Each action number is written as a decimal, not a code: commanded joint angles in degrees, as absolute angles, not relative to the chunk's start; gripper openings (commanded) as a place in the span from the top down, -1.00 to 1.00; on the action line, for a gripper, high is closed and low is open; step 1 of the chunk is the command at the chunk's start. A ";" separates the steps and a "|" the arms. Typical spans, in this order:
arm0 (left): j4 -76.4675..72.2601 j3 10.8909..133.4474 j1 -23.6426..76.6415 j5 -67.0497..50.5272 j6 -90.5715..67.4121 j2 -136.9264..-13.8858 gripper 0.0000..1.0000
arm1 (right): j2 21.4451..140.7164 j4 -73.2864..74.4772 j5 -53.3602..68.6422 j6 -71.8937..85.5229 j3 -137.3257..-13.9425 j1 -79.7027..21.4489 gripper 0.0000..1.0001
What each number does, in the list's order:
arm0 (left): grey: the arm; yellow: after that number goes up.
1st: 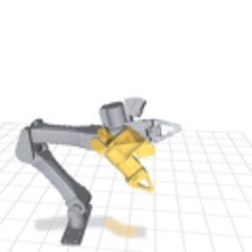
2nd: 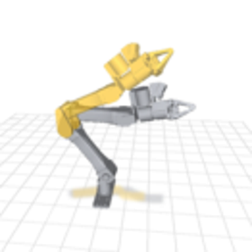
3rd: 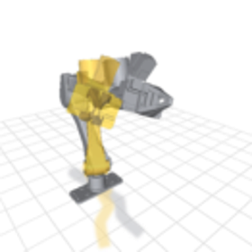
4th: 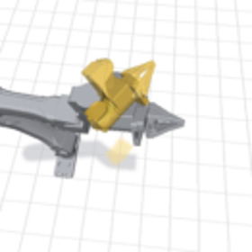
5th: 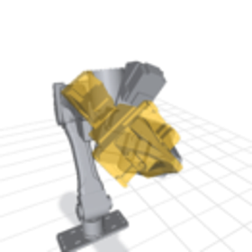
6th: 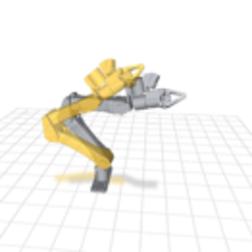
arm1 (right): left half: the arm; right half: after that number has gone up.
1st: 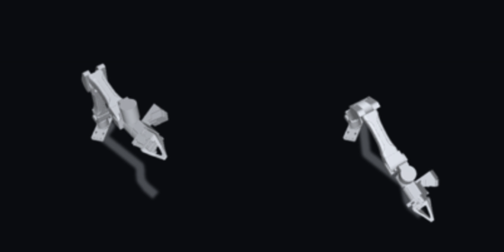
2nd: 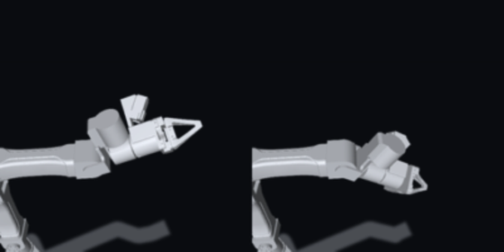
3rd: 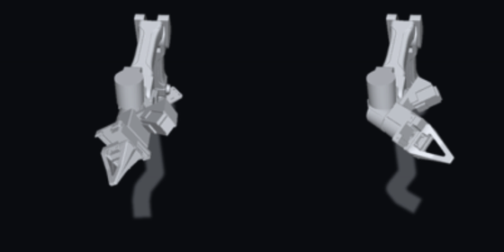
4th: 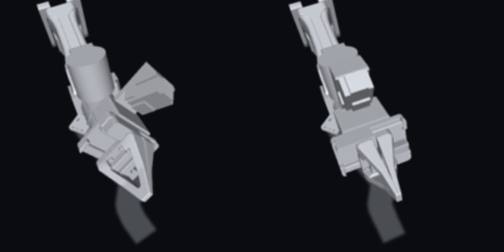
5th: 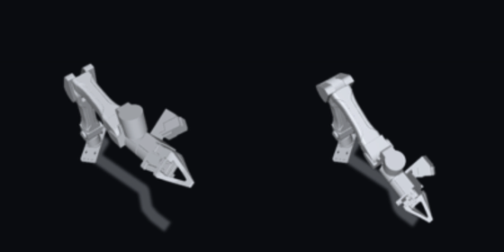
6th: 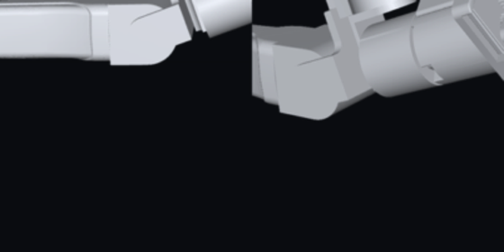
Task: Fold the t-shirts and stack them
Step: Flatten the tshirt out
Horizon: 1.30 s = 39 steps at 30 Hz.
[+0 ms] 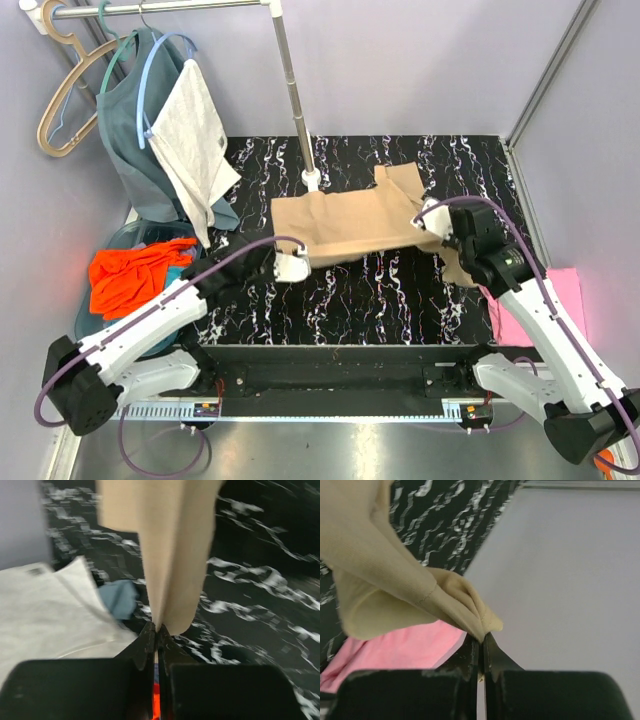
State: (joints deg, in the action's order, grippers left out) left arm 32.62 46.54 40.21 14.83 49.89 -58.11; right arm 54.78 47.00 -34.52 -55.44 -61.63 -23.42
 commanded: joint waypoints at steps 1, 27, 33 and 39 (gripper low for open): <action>43.67 45.26 40.34 18.12 50.72 -60.28 1.00 | 50.80 59.22 -36.93 -54.32 -59.60 -22.41 1.00; 73.67 65.48 43.15 -5.55 44.65 -73.04 -0.49 | 56.95 69.65 -14.50 -48.96 -63.28 -22.50 -0.80; 52.23 66.09 39.65 -0.44 43.08 -75.75 -0.74 | 61.52 53.72 -20.10 -47.20 -64.86 -22.59 -0.99; 39.39 73.20 33.58 -1.76 39.29 -90.42 -0.86 | 70.56 35.71 -21.98 -44.22 -66.26 -17.41 -1.00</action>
State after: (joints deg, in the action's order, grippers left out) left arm 52.82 68.51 36.07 -2.09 42.70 -82.41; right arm 65.54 52.23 -19.05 -45.76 -62.89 -21.28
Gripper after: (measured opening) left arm 0.918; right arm 0.994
